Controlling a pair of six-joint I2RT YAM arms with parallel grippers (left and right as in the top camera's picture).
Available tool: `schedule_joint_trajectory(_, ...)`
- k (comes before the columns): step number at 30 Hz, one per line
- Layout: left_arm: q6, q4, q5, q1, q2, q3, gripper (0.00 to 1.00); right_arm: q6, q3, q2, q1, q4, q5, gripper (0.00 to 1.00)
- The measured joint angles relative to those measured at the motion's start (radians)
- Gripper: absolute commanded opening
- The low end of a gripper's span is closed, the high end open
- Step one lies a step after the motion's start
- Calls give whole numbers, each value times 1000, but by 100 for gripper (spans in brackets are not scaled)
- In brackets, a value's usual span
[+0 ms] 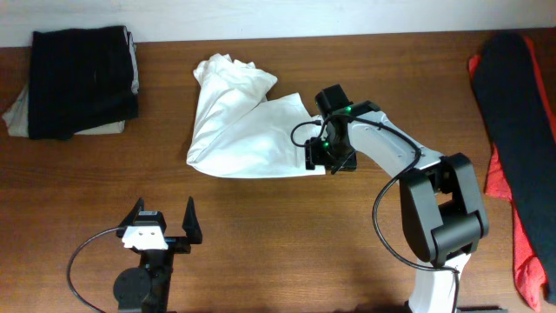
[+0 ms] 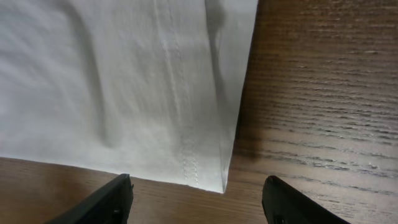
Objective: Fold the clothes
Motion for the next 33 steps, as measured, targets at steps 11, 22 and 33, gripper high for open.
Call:
schedule_joint_trajectory(11, 0, 0, 0, 0, 0, 0, 99, 47, -6, 36, 0, 35, 3, 45)
schedule_joint_trajectory(22, 0, 0, 0, 0, 0, 0, 99, 68, -8, 38, 47, 17, 98, 4)
schedule_joint_trajectory(33, 0, 0, 0, 0, 0, 0, 99, 78, 135, -145, -64, -330, 256, 4)
